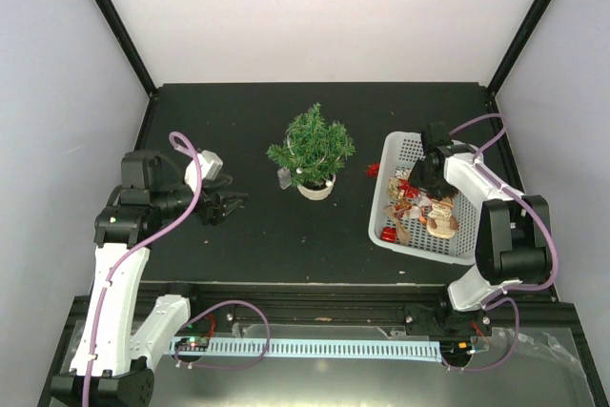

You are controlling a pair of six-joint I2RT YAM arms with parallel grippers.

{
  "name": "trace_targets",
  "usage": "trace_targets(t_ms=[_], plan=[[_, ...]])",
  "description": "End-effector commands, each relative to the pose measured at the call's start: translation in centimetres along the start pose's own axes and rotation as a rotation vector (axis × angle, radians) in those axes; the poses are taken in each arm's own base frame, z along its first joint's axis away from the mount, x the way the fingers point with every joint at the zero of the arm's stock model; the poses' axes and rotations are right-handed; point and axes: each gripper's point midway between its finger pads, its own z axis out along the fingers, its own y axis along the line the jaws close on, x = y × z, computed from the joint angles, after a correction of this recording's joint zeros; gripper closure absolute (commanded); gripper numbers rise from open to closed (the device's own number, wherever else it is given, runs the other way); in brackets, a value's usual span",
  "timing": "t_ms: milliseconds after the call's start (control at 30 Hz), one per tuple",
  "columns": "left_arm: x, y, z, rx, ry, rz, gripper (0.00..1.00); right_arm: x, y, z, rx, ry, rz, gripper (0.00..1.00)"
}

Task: Decorate the small christmas tree

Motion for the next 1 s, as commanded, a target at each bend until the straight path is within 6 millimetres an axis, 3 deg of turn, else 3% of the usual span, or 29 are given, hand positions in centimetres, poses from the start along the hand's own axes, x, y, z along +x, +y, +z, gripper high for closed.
trace_targets(t_ms=[0, 167, 433, 967], plan=[[-0.8, -0.7, -0.4, 0.015, -0.018, 0.034, 0.29, 0.3, 2.9, -0.2, -0.138, 0.039, 0.023, 0.59], [-0.8, -0.6, -0.3, 0.013, -0.016, 0.033, 0.29, -0.2, 4.5, -0.8, -0.133, 0.035, -0.025, 0.58], [-0.7, -0.4, -0.2, 0.010, -0.012, 0.030, 0.29, 0.2, 6.3, 0.2, -0.112, 0.069, -0.082, 0.61], [-0.7, -0.5, -0.2, 0.016, -0.010, 0.034, 0.29, 1.9, 5.0, 3.3, -0.012, 0.132, -0.102, 0.64]])
